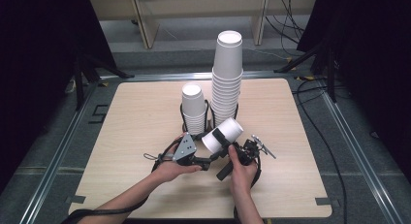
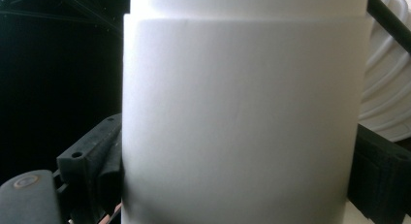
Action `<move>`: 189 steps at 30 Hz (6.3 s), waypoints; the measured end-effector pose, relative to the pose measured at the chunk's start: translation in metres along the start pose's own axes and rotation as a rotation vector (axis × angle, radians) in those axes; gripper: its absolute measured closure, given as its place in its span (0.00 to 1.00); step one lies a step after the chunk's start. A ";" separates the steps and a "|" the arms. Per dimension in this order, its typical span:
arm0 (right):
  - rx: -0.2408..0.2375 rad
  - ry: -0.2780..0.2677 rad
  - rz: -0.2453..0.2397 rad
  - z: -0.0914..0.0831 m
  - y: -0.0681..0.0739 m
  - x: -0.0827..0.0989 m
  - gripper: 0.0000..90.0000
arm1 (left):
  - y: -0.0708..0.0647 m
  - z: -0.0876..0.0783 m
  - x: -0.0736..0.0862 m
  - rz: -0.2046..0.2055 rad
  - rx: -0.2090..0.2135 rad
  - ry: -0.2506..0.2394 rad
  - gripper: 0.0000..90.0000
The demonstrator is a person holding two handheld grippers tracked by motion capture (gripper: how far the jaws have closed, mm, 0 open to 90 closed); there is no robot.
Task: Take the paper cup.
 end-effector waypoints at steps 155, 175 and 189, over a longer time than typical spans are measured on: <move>-0.049 0.514 -0.742 -0.067 -0.032 0.005 0.26 | 0.038 -0.077 0.009 0.237 0.242 0.335 0.26; -0.066 0.604 -0.803 -0.068 -0.032 0.014 0.26 | 0.037 -0.081 0.014 0.324 0.318 0.448 0.25; -0.084 0.653 -0.815 -0.067 -0.028 0.018 0.25 | 0.041 -0.081 0.014 0.386 0.346 0.530 0.25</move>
Point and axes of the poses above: each handheld gripper's, and its own axes: z roughly forward along the jaws, x roughly out of its underside, y roughly to its left, the point moved 10 cm from there along z, roughly forward along the jaws, and after that the axes turned 3 degrees about -x, right-handed, at the moved point
